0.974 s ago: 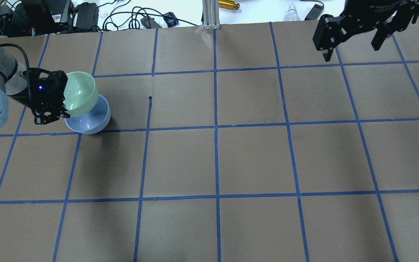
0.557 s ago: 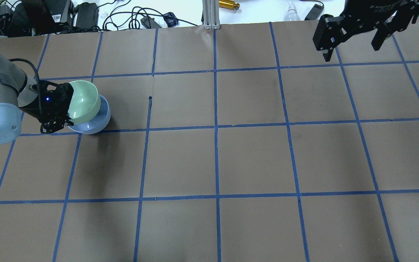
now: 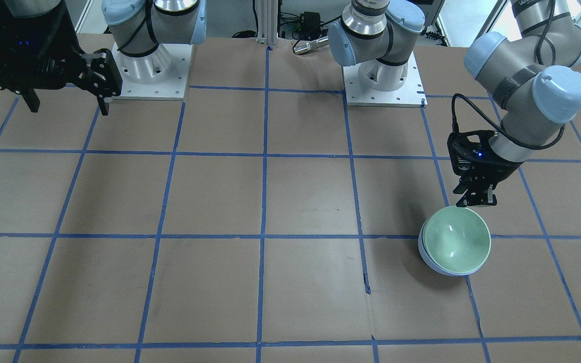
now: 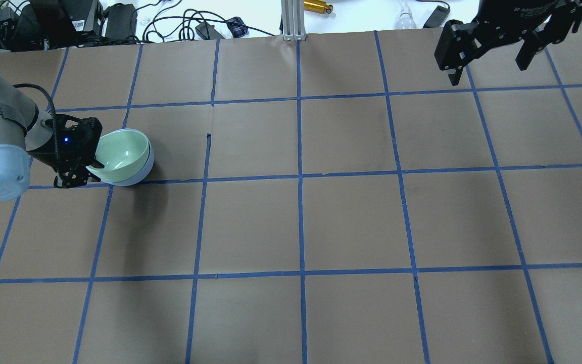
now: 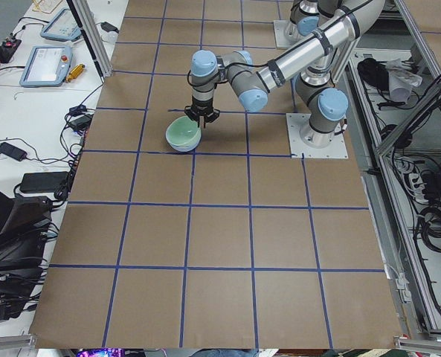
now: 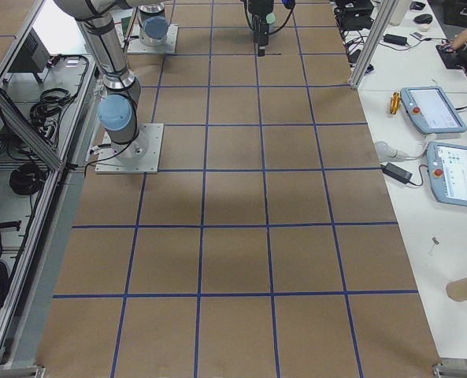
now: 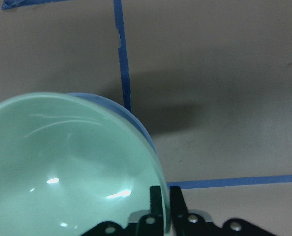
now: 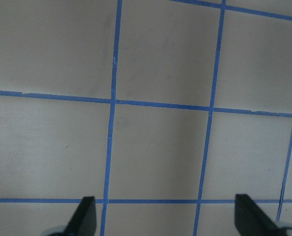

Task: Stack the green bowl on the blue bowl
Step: 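Lower the green bowl into the blue bowl with the left gripper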

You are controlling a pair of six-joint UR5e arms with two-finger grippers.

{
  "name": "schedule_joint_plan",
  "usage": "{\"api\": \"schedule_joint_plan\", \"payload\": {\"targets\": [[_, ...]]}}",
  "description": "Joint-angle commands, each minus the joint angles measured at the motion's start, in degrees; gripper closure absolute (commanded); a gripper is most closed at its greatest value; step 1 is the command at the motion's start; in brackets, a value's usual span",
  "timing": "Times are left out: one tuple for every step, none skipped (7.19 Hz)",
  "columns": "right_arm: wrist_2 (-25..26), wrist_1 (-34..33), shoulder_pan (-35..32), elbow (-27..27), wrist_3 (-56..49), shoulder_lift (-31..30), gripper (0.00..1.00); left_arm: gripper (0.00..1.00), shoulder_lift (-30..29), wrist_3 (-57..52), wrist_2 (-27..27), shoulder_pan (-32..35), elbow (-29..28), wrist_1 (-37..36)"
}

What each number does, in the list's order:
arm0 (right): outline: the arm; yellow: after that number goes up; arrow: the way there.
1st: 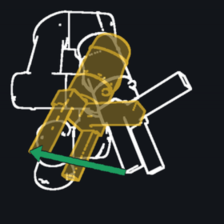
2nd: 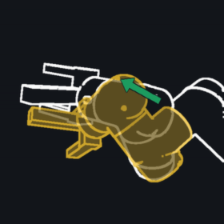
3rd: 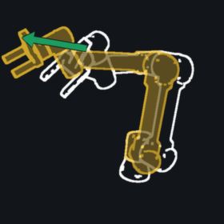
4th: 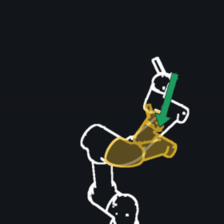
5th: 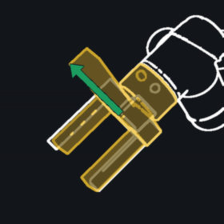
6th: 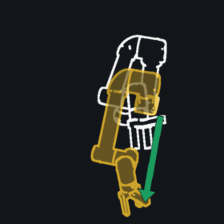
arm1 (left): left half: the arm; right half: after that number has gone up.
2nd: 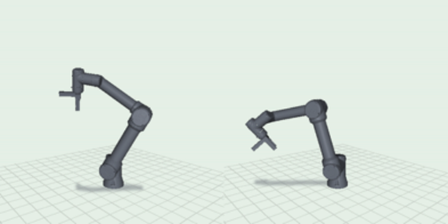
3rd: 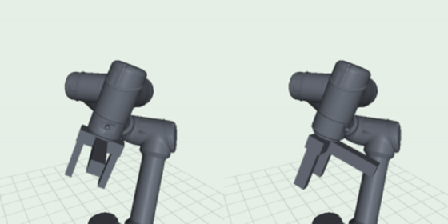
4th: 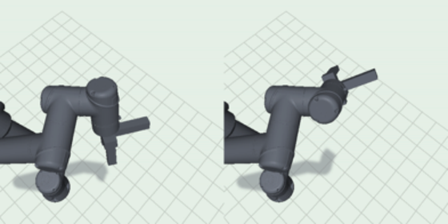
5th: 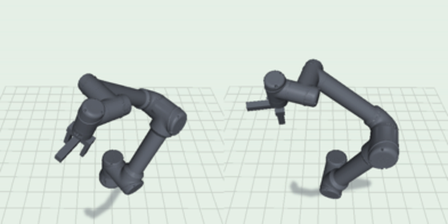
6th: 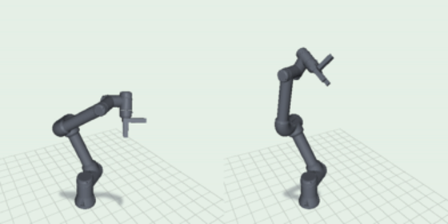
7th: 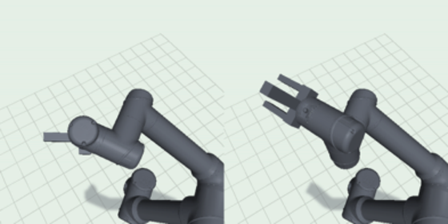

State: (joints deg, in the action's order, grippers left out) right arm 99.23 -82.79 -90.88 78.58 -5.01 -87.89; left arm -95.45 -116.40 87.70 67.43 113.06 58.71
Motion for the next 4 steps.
{"api": "schedule_joint_plan", "payload": {"targets": [[0.0, 0.0, 0.0, 0.0, 0.0, 0.0, 0.0, 0.0, 0.8, 4.3, -0.1, 0.2, -0.6, 0.3], [0.0, 0.0, 0.0, 0.0, 0.0, 0.0, 0.0, 0.0, 1.4, 9.2, -0.3, 1.1, -1.9, 1.4], [0.0, 0.0, 0.0, 0.0, 0.0, 0.0, 0.0, 0.0, 1.1, 12.9, -1.1, 1.5, -4.7, 5.1], [0.0, 0.0, 0.0, 0.0, 0.0, 0.0, 0.0, 0.0, 0.7, 17.6, -3.6, 2.0, -9.4, 10.9]]}}
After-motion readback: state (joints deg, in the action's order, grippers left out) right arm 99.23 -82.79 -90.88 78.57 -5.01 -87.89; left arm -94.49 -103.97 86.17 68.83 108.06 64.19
